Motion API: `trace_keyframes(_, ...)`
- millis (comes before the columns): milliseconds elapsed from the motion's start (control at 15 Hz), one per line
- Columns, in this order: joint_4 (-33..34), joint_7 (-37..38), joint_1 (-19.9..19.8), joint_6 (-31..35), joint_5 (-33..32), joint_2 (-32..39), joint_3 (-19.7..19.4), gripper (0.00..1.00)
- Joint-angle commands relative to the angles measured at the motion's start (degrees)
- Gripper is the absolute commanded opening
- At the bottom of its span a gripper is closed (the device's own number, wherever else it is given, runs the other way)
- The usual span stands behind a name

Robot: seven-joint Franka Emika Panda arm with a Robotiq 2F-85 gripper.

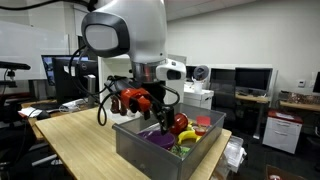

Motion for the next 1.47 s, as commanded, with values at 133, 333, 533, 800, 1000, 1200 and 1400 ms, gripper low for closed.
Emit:
trace_keyframes(133, 2.65, 0.68, 0.03, -1.87, -1.11, 1.52, 0.33, 1.0)
trace_keyframes(333, 3.71, 1.68, 0.24, -2.32, -2.01, 2.24, 0.63, 1.0)
trace_keyframes(533, 5.15, 2.15, -0.05, -3.88, -1.79, 3.41, 0.75, 1.0)
trace_keyframes(800, 7.92, 3.98, -0.57, -8.11, -2.53, 6.04, 0.66, 1.0)
trace_keyframes(1000, 11.05, 6.07, -1.4, -11.24, -3.56, 8.91, 0.91, 1.0)
trace_keyframes(1200, 13.77, 7.52, -2.18, -13.16, -3.85, 11.12, 1.22, 1.0)
trace_keyframes(1400, 15.97, 8.42, -2.7, -14.4, -4.12, 12.9, 1.59, 1.0)
